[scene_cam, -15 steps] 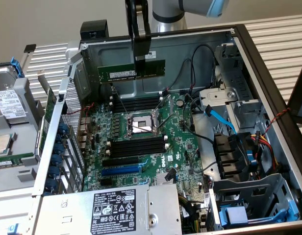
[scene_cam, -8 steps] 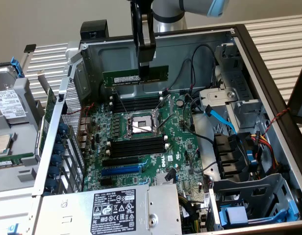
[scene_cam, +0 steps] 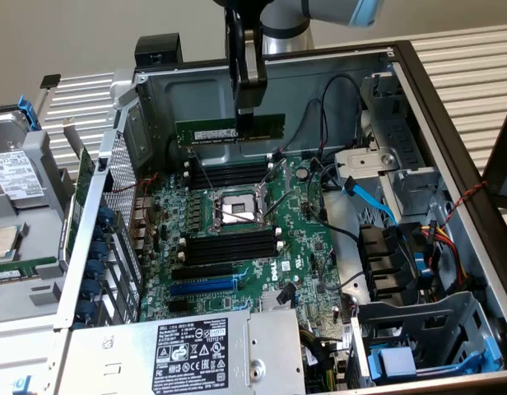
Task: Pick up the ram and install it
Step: 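Insert the ram into the slot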
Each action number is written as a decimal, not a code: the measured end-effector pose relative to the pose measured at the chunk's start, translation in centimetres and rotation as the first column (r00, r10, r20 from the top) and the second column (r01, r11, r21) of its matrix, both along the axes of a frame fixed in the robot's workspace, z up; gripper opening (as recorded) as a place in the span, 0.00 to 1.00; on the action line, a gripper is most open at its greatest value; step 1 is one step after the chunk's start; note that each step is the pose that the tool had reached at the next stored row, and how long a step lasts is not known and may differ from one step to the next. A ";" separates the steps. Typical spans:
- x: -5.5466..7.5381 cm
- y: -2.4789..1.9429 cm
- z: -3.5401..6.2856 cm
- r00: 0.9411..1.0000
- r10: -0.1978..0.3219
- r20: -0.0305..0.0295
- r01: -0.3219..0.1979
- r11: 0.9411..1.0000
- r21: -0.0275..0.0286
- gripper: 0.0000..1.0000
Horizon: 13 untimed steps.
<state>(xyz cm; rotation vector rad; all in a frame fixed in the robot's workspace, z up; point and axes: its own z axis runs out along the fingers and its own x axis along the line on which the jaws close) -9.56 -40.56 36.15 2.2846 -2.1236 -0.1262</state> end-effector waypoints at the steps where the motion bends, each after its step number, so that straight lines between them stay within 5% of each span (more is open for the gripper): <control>1: 0.2 0.00 -0.08 1.000 0.000 -0.004 0.000 1.000 0.000 0.13; 8: 1.0 0.01 -0.59 0.999 0.000 -0.039 0.000 1.000 0.000 0.13; 13: 1.0 0.01 -0.62 0.999 0.000 -0.039 0.000 1.000 0.000 0.13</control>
